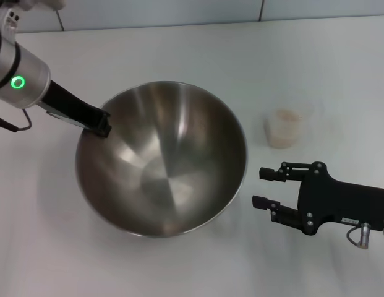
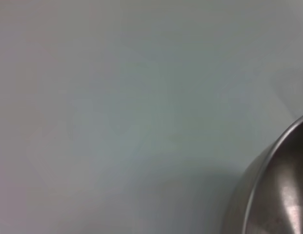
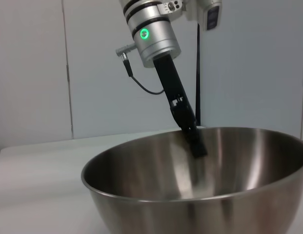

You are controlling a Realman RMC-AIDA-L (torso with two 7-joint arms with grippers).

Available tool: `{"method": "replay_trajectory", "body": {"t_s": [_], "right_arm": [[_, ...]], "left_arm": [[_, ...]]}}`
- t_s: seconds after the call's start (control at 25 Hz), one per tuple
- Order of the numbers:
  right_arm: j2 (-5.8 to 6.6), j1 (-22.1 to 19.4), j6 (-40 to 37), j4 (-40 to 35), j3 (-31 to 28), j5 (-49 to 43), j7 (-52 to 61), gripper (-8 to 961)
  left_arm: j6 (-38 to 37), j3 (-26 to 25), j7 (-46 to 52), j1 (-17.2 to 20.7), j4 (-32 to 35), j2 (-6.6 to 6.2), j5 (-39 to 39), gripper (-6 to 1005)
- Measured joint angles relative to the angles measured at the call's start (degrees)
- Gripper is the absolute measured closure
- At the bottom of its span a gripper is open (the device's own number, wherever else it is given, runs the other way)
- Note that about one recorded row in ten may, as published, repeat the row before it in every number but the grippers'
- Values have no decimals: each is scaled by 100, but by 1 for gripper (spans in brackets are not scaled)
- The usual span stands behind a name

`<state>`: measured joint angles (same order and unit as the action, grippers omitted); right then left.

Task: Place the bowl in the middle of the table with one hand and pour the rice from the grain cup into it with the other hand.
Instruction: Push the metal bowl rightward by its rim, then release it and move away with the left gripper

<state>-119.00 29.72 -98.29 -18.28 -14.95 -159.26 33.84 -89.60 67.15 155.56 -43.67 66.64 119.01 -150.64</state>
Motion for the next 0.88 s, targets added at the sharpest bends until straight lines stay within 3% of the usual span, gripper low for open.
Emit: {"method": "replay_trajectory", "body": {"t_s": [0.52, 0.88], "right_arm": [[0, -17, -44, 0, 9, 0, 0, 466], [6, -16, -50, 0, 17, 0, 0, 466]], "left_arm": [[870, 342, -82, -210, -835, -25, -67, 990], [982, 358, -288, -230, -909, -27, -71, 983]]}}
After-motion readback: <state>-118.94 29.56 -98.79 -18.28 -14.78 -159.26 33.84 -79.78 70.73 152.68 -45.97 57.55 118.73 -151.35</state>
